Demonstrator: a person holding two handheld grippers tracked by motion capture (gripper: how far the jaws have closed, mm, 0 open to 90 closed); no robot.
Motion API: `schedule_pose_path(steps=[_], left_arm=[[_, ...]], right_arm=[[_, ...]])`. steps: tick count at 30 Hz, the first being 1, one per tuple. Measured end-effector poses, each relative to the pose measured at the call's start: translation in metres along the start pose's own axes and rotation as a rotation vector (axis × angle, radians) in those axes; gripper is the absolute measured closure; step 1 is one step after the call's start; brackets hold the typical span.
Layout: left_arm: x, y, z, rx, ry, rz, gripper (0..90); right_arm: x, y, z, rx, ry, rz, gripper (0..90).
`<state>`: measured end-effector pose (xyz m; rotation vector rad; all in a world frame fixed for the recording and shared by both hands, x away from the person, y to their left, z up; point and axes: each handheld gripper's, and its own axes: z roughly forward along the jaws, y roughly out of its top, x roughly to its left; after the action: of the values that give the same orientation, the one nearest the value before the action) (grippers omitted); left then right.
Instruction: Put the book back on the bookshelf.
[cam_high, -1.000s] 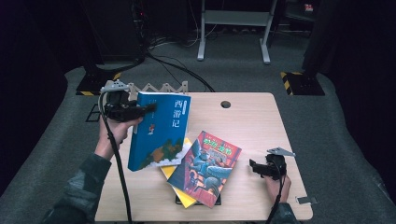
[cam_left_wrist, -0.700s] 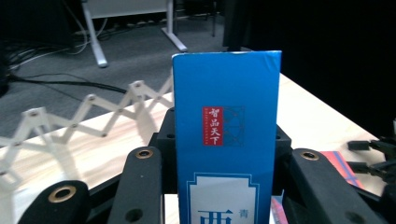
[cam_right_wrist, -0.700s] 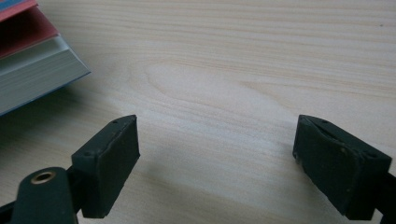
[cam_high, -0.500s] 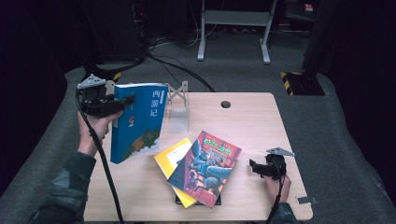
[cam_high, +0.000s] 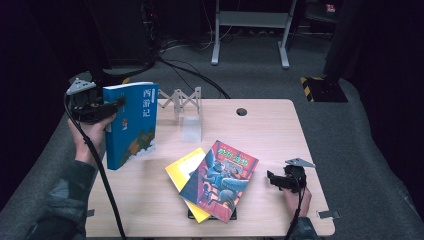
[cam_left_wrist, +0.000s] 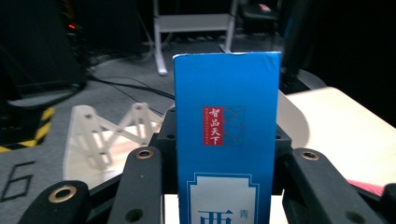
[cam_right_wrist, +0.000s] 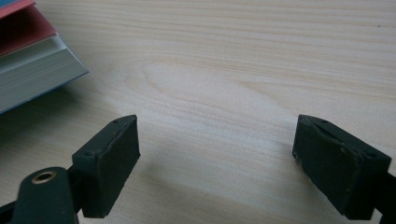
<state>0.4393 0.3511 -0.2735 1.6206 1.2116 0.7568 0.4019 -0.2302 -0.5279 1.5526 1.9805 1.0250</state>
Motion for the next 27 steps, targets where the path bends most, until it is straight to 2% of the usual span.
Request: schedule_pose_path(steps=[11, 13, 14, 20, 27], left_arm=[[0.017, 0.002, 0.007, -0.039, 0.109, -0.023, 61.8], [0.018, 0.002, 0.006, -0.039, 0.112, -0.026, 61.8], [0.022, 0.001, 0.006, -0.046, 0.132, -0.032, 61.8], [0.032, 0.000, 0.006, -0.058, 0.175, -0.035, 61.7], [0.042, -0.003, 0.018, -0.066, 0.218, -0.046, 61.7]], right_arm=[[0.000, 0.000, 0.000, 0.002, -0.001, -0.003, 14.0], [0.000, 0.000, 0.000, 0.001, -0.002, -0.003, 14.0], [0.000, 0.000, 0.000, 0.002, -0.002, -0.003, 14.0], [0.000, 0.000, 0.000, 0.001, -0.005, -0.002, 14.0], [0.001, 0.000, 0.000, 0.004, -0.008, -0.005, 14.1]])
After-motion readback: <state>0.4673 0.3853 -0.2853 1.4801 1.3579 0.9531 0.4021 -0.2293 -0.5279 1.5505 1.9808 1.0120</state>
